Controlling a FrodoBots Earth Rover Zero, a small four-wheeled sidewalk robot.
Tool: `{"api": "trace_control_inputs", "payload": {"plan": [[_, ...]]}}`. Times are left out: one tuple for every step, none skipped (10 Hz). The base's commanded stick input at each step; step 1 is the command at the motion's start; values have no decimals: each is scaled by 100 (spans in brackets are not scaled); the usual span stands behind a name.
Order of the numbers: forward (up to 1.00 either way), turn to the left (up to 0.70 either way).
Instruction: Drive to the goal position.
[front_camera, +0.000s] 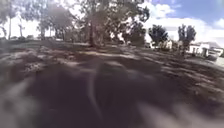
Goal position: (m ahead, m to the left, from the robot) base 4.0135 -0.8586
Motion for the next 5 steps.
{"api": "trace_control_inputs", "payload": {"plan": [[70, -15], [70, -25], [70, -34], [70, -35], [70, -35]]}}
